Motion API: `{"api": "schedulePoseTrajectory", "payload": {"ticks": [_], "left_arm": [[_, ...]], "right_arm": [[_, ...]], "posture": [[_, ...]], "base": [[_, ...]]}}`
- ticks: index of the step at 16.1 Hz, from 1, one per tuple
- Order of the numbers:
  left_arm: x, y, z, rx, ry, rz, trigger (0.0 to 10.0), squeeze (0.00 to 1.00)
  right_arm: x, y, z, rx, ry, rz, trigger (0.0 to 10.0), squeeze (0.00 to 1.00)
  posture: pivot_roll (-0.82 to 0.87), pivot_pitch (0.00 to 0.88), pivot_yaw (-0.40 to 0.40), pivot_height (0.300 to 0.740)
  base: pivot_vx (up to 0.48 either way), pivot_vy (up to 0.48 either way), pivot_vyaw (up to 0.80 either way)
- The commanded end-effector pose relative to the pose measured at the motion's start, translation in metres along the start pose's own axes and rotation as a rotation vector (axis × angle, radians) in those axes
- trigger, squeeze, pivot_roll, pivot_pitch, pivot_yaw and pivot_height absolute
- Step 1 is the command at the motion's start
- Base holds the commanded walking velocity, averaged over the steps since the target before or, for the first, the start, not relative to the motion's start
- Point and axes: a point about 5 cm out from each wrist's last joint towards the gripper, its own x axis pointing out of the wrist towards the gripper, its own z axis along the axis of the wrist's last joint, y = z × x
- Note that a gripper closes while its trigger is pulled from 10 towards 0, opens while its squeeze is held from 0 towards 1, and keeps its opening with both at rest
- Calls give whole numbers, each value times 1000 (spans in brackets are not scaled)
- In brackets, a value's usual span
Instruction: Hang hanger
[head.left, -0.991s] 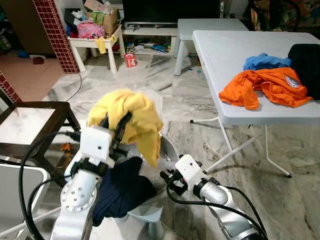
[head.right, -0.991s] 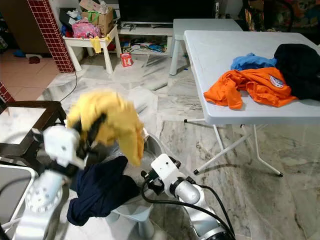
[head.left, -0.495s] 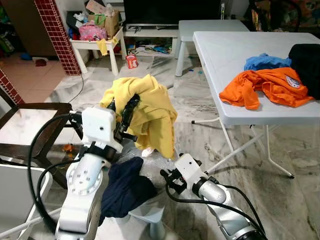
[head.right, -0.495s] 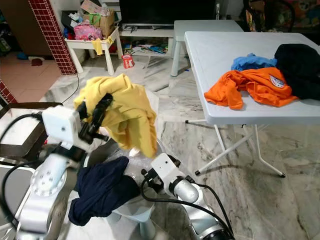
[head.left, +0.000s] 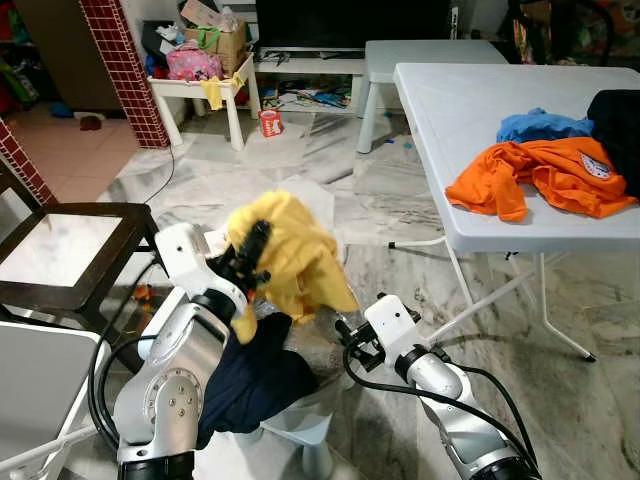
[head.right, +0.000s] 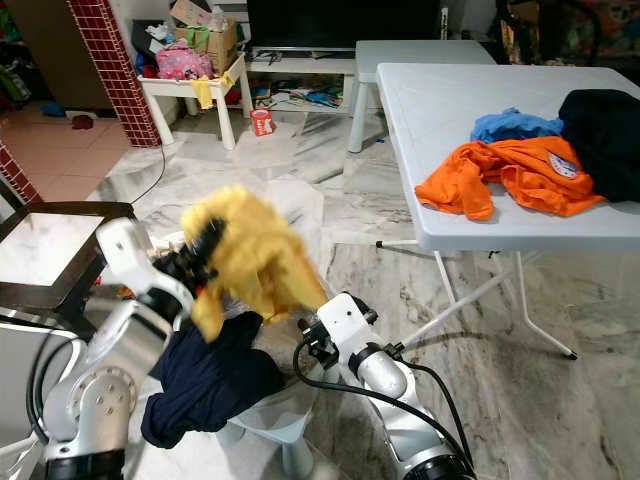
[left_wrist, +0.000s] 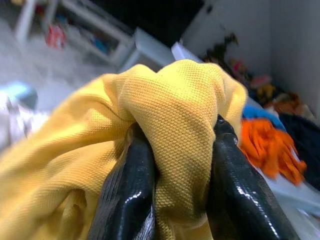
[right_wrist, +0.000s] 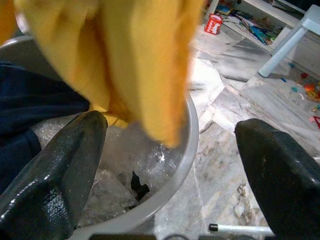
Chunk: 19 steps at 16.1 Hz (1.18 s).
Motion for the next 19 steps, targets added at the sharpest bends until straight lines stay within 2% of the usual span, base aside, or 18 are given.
{"api": "schedulePoseTrajectory", "payload": {"ticks": [1, 2, 4, 6, 7, 8, 9, 11, 12, 14, 16, 17, 18, 19], "left_arm": [[-1, -11, 2, -48, 13, -66, 7373, 0], [-2, -12, -4, -123, 84, -79, 10000, 0], [-6, -19, -5, -207, 143, -148, 10000, 0], [-11, -28, -2, -201, 174, -230, 10000, 0], [-10, -23, -2, -213, 180, -193, 10000, 314], [-9, -3, -5, -271, 162, -73, 10000, 1000], [-12, 15, -11, -297, 177, 7, 10000, 1000], [-21, 48, -26, -281, 257, 183, 10000, 1000], [-33, 75, -42, -204, 362, 336, 10000, 1000], [-41, 94, -47, -128, 388, 438, 10000, 1000], [-39, 108, -32, -138, 247, 546, 10000, 1000], [-38, 124, -13, -106, 97, 658, 10000, 1000], [-38, 135, 2, -90, -6, 741, 10000, 1000], [-38, 138, 7, -68, -38, 767, 10000, 1000]], "right_arm": [[1, -1, 5, 1, -23, -3, 10000, 0], [1, 0, 5, 1, -25, 0, 10000, 0], [0, 1, 3, -1, -20, 7, 10000, 0], [-1, 1, 1, -5, -13, 15, 10000, 0], [-1, 2, 1, -8, -10, 22, 10000, 0], [-1, 2, 0, -13, -7, 28, 10000, 0], [-2, 2, -1, -17, -4, 32, 10000, 0], [-2, 2, -1, -25, 1, 43, 10000, 0], [-2, 1, -1, -32, 4, 52, 10000, 0], [-3, 0, -1, -40, 5, 59, 10000, 0], [-4, 0, -1, -46, 8, 64, 10000, 0], [-4, 1, -1, -54, 9, 75, 10000, 0], [-4, 2, -1, -62, 8, 87, 10000, 0], [-5, 3, -1, -67, 8, 92, 10000, 0]], "posture": [[-67, 0, 54, 740], [-64, 0, 51, 740], [-61, 3, 44, 740], [-60, 7, 35, 740], [-60, 7, 32, 740], [-61, 8, 22, 740], [-60, 10, 16, 740], [-60, 14, 3, 740], [-61, 16, -4, 740], [-62, 19, -16, 740], [-61, 20, -26, 740], [-64, 19, -33, 740], [-65, 18, -42, 740], [-66, 18, -44, 740]], "base": [[0, 0, 0], [0, 0, 0], [0, 0, 0], [0, 0, 0], [0, 0, 0], [0, 0, 0], [0, 0, 0], [0, 0, 0], [0, 0, 0], [0, 0, 0], [0, 0, 0], [0, 0, 0], [0, 0, 0], [0, 0, 0]]}}
